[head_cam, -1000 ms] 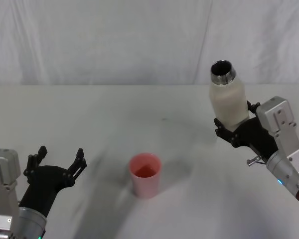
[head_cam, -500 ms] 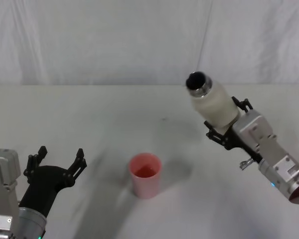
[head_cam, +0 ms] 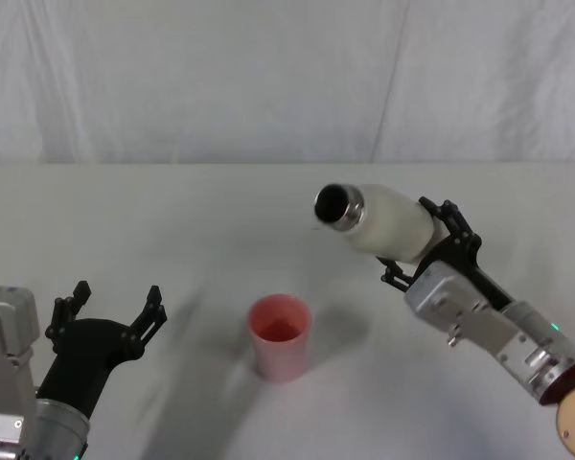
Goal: Grasp the thermos with one hand and pour water into the cup lid.
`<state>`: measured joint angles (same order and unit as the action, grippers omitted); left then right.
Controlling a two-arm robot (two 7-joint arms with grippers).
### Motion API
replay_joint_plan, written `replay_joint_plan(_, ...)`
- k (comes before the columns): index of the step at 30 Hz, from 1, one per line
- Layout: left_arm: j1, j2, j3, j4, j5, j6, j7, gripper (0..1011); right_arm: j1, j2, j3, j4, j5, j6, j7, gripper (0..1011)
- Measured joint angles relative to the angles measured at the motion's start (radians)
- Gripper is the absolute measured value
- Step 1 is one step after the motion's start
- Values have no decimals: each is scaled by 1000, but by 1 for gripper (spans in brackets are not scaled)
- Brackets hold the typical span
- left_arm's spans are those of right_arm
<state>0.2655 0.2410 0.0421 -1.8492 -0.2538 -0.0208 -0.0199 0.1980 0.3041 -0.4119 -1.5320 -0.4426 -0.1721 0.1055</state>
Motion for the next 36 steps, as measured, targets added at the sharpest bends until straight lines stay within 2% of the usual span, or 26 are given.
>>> replay_joint_plan(1,0,0,0,0,0,0,0,1001,0,3,-7,5,-33,-4,-17,952)
replay_joint_plan(4,0,0,0,0,0,0,0,1001,0,8,-18,15,-88,-8,-47,952)
replay_joint_plan(11,0,0,0,0,0,0,0,1001,8,16,-41,37,-173,-13,-87,952)
replay_joint_plan(30,0,0,0,0,0,0,0,1001,33,34,-77,68,-295,-12,-155,952)
replay_joint_plan(36,0,0,0,0,0,0,0,1001,47,54,-98,78,-344,-1,-163,952)
